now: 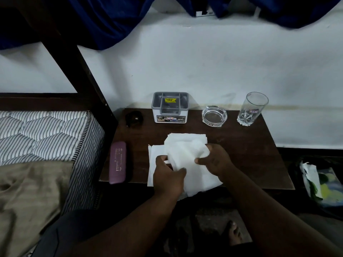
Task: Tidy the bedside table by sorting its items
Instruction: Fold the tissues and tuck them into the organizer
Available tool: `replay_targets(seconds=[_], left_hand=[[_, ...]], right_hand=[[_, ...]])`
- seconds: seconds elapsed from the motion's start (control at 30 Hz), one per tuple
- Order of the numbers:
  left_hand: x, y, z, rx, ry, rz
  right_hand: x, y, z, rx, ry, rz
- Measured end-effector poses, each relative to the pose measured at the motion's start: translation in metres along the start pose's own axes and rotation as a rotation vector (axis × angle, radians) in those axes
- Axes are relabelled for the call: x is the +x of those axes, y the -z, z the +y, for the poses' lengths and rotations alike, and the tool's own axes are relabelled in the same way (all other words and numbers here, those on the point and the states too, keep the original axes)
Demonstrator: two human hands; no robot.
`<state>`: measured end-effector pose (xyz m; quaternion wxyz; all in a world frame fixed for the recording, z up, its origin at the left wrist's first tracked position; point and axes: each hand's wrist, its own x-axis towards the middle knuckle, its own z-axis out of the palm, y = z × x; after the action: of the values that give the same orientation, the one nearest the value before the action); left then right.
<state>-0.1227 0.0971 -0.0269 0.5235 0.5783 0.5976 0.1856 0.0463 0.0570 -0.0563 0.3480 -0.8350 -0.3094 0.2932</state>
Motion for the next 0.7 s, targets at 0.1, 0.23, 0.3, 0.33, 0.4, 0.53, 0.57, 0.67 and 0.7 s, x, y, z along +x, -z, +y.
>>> replay_targets(seconds=[0.1,0.23,0.3,0.33,0.4,0.53,0.57,0.67,0.7], left_hand=[[-0.002,-0.006,0.002,-0.034,0.001,0.031],[-0.003,-0.01,0.005,-0.058,-0.083,0.031],[-0.005,-0.01,0.01,-0.106,-0.147,-0.008],[-0.006,-0.009,0.013,-0.141,-0.179,-0.044],[-0.006,-0.006,0.021,-0.237,-0.227,-0.127],[0.001,0.006,0.041,-0.54,-0.168,-0.288],[0.004,0.01,0.045,-0.599,-0.142,-0.321],[0.016,0.015,0.046,-0.581,-0.065,-0.305],[0.021,0.016,0.043,-0.514,-0.045,-0.273]], right_hand=[[-0.003,-0.003,-0.004,0.0,-0.027,0.039],[-0.001,-0.003,-0.001,-0.088,-0.009,0.142],[0.004,0.003,0.0,-0.04,0.004,0.175],[0.006,0.008,-0.001,0.088,-0.033,0.16],[0.004,0.023,-0.008,0.51,-0.116,0.062],[-0.017,0.058,-0.025,1.024,-0.19,-0.303],[-0.021,0.063,-0.027,1.057,-0.224,-0.373],[-0.024,0.059,-0.027,1.033,-0.234,-0.401],[-0.022,0.054,-0.025,1.013,-0.205,-0.363]])
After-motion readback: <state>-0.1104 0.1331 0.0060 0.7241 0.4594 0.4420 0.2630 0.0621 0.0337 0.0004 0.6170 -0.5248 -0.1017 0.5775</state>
